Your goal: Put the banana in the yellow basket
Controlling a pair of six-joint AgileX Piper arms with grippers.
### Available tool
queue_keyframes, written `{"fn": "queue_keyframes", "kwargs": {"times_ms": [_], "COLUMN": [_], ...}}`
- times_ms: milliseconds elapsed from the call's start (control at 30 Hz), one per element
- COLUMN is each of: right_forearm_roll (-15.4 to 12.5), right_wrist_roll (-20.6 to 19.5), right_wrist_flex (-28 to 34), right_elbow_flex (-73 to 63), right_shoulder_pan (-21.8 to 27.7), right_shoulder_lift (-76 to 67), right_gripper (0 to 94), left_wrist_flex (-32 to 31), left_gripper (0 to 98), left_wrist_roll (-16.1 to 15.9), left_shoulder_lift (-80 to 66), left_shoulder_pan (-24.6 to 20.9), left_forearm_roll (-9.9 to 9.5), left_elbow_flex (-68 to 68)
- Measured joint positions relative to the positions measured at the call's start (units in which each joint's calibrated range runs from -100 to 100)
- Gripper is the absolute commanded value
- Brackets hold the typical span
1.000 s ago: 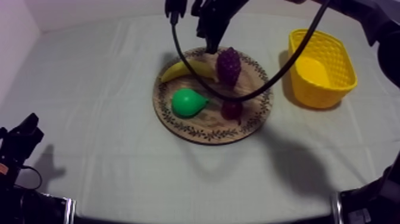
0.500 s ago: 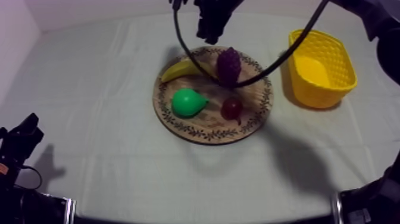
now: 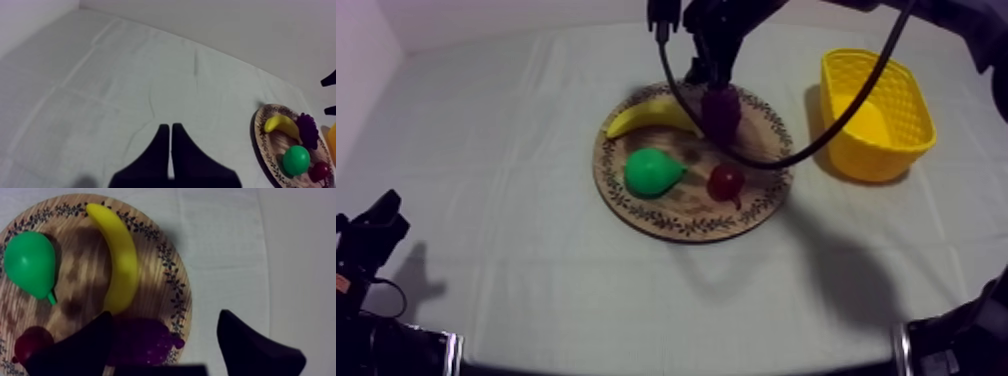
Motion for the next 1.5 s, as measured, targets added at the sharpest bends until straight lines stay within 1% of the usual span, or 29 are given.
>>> {"fn": "queue_keyframes", "kwargs": {"times_ms": [233,367,567,1000,1133,1200,1400,1500], "right_forearm_roll": [1.73,3.86,5.36,5.86,6.89,6.89,6.89,6.89], "right_wrist_roll": [-1.08,-2.43,-4.19,-5.5,-6.05,-6.16,-6.38,-6.81], "right_wrist_flex": [-1.8,-2.71,-4.18,-3.3,-3.28,-3.2,-3.27,-3.36], "right_elbow_flex": [1.93,2.42,0.45,-8.81,-10.38,-10.54,-10.45,-10.75], "right_shoulder_pan": [-0.63,-1.74,-2.73,-2.95,-2.98,-2.98,-2.95,-2.76], "right_shoulder_lift": [0.32,2.15,5.74,14.71,16.99,17.87,18.77,19.56], "right_gripper": [62.0,62.4,62.7,63.2,63.3,63.0,60.2,55.9], "left_wrist_flex": [0.0,0.0,0.0,0.0,0.0,0.0,0.0,0.0], "left_gripper": [0.1,0.1,0.1,0.1,0.1,0.1,0.1,0.1], "left_wrist_roll": [0.0,0.0,0.0,0.0,0.0,0.0,0.0,0.0], "left_shoulder_lift": [0.0,0.0,0.0,0.0,0.0,0.0,0.0,0.0], "left_shoulder_pan": [0.0,0.0,0.0,0.0,0.0,0.0,0.0,0.0], "left_forearm_roll": [0.0,0.0,0.0,0.0,0.0,0.0,0.0,0.0], "left_elbow_flex": [0.0,0.0,0.0,0.0,0.0,0.0,0.0,0.0]}}
